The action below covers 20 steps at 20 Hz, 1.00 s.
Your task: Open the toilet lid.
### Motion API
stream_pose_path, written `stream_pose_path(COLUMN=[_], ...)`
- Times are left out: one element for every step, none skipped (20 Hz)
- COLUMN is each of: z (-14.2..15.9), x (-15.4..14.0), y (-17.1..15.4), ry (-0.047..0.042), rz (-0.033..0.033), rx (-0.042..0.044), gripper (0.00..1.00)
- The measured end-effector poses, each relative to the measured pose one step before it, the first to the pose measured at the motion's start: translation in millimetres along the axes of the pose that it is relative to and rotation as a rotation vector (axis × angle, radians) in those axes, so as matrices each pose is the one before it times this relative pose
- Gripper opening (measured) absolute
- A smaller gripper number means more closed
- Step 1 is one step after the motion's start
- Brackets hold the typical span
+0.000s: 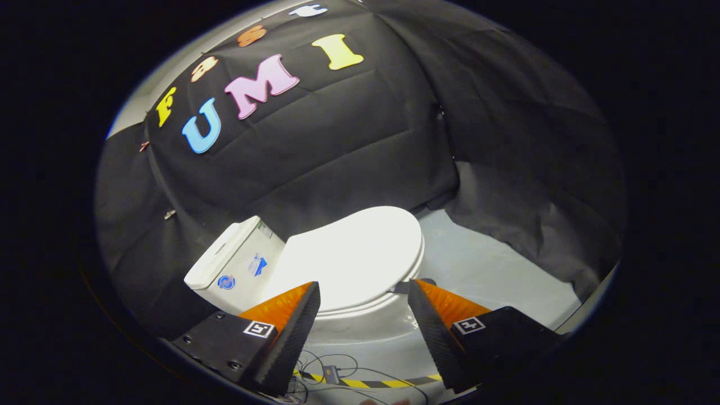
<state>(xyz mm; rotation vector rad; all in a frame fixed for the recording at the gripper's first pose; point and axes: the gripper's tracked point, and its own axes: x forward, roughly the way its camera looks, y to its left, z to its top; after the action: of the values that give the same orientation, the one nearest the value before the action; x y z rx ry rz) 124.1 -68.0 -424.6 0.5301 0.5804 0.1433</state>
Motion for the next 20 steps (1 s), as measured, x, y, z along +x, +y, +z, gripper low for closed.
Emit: stream_pose_path(z=[-3.46, -3.62, -3.71, -3.02, -2.92, -2.93, -1.41, -0.29, -1.99, -0.34, 0.33, -1.07, -3.65, -3.81, -0.73, 0.84, 0.55, 0.21, -4.57, -5.37], x=[5.47, 7.31, 6.82, 6.87, 5.83, 6.59, 5.46, 6.99, 8.22, 7.3, 7.23, 7.68, 9.42, 7.18, 6.29, 4.7, 6.48, 5.19, 6.29, 1.77], y=[-9.56, -8.54, -7.94, -8.29, -8.92, -8.53, -8.02, -7.92, -8.45, -7.09, -7.62, -5.36, -6.04, -3.59, -0.3, 1.39, 2.2, -1.64, -1.82, 0.04], ry=[0.01199, 0.01549, 0.01511, 0.01426, 0.01371, 0.01457, 0.0107, 0.01126, 0.00961, 0.00534, 0.00693, 0.00815, 0.01357, 0.01388, 0.01174, 0.003, 0.00631, 0.00471, 0.02885, 0.00849], rz=[-0.00566, -0.0069, -0.00519, -0.0057, -0.00601, -0.00705, 0.00048, -0.00486, -0.0062, -0.00364, -0.00564, 0.00229, 0.00014, 0.0083, 0.01681, 0.02521, 0.02569, 0.01039, 0.01075, 0.01332], rx=[0.02188, 0.02596, 0.02916, 0.02948, 0.02487, 0.02182, 0.02058, 0.02248, 0.02406, 0.02786, 0.02864, 0.02644, 0.03375, 0.03249, 0.03693, 0.04048, 0.04036, 0.04051, 0.0312, 0.03796], gripper=[0.99, 0.99, 0.99, 0.99, 0.99, 0.99, 0.99, 0.99, 0.99, 0.99, 0.99, 0.99, 0.99, 0.99, 0.99, 0.97, 0.96, 0.84, 0.71, 0.49])
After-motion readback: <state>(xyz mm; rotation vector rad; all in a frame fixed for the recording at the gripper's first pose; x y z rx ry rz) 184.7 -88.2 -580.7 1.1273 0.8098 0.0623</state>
